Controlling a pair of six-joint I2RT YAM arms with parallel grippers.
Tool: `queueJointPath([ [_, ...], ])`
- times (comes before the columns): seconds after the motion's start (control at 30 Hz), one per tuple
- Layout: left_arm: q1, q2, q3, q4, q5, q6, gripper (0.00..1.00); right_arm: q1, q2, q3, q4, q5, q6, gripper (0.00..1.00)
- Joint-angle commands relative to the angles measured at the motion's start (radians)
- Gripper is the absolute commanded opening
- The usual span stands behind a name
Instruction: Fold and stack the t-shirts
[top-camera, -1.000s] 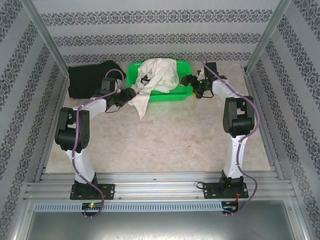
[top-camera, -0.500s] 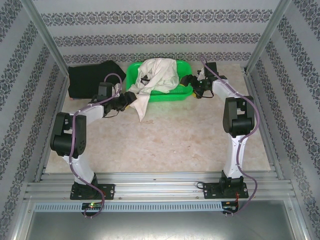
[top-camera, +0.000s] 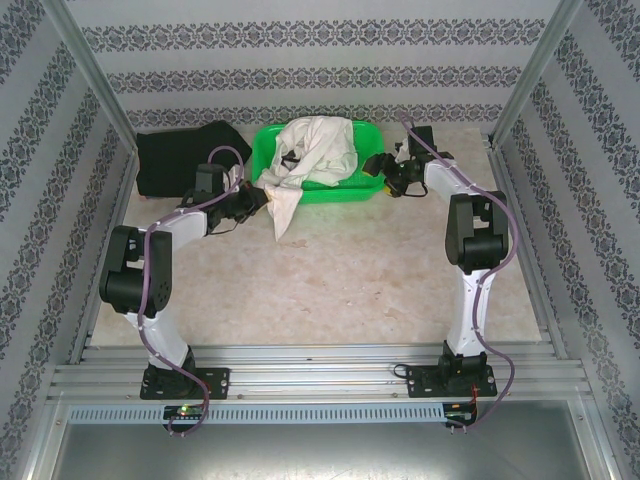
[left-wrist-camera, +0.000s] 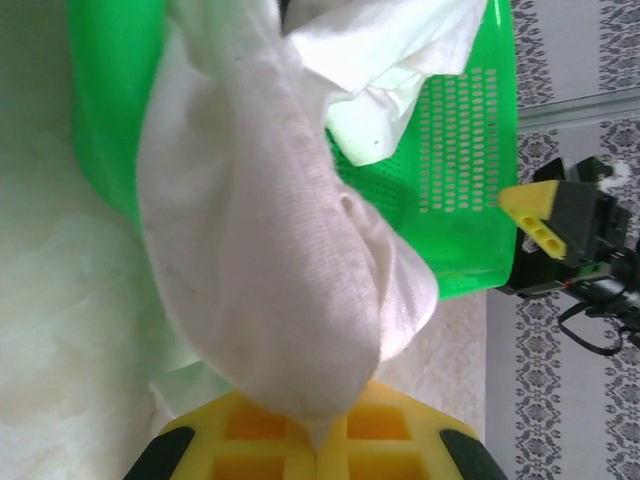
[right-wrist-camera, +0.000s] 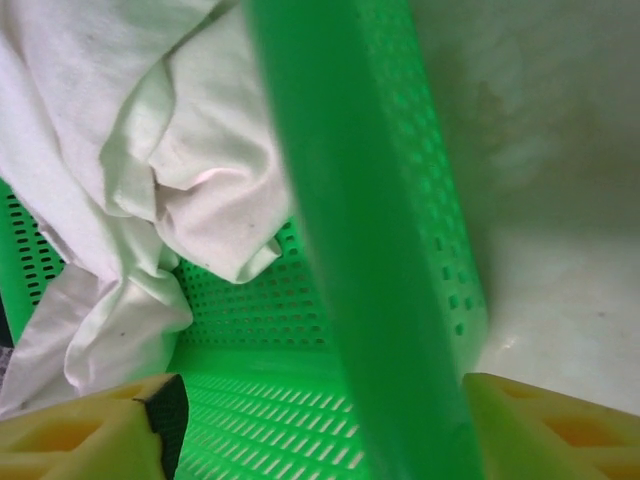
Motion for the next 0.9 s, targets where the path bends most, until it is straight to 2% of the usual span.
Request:
queueJointPath([
  [0.0, 0.007, -0.073, 0.043, 0.045, 0.028, -0.019, 0.0, 0.001, 0.016, 0.015, -0.031, 0.029, 0.013, 0.63],
  [0.1, 0.007, -0.12, 0.069, 0.023, 0.018, -0.027, 0.0, 0.0, 0.001, 0.002, -0.041, 0.078, 0.021, 0.45],
  [0.2, 0.007, -0.181, 0.141, -0.049, -0.022, -0.021, 0.0, -0.018, -0.044, -0.032, -0.05, 0.149, 0.052, 0.1],
  [0.23, 0.007, -0.205, 0.179, -0.091, -0.049, -0.013, 0.0, -0.027, -0.08, -0.07, -0.035, 0.194, 0.082, 0.03],
  [0.27, 0.007, -0.228, 0.224, -0.129, -0.07, -0.004, 0.0, -0.041, -0.12, -0.132, -0.005, 0.237, 0.126, 0.0],
  [0.43, 0.007, -0.289, 0.517, -0.241, -0.128, 0.016, 0.0, -0.142, -0.326, -0.398, 0.076, 0.419, 0.376, 0.0],
  [0.57, 0.004, -0.26, 0.822, -0.331, -0.144, 0.051, 0.0, -0.222, -0.442, -0.555, 0.143, 0.526, 0.556, 0.0],
  [0.67, -0.01, -0.218, 1.047, -0.456, -0.188, 0.122, 0.0, -0.255, -0.514, -0.68, 0.257, 0.625, 0.692, 0.0],
  [0.87, -0.028, -0.07, 1.371, -0.608, -0.144, 0.138, 0.0, -0.259, -0.489, -0.684, 0.275, 0.724, 0.871, 0.0],
])
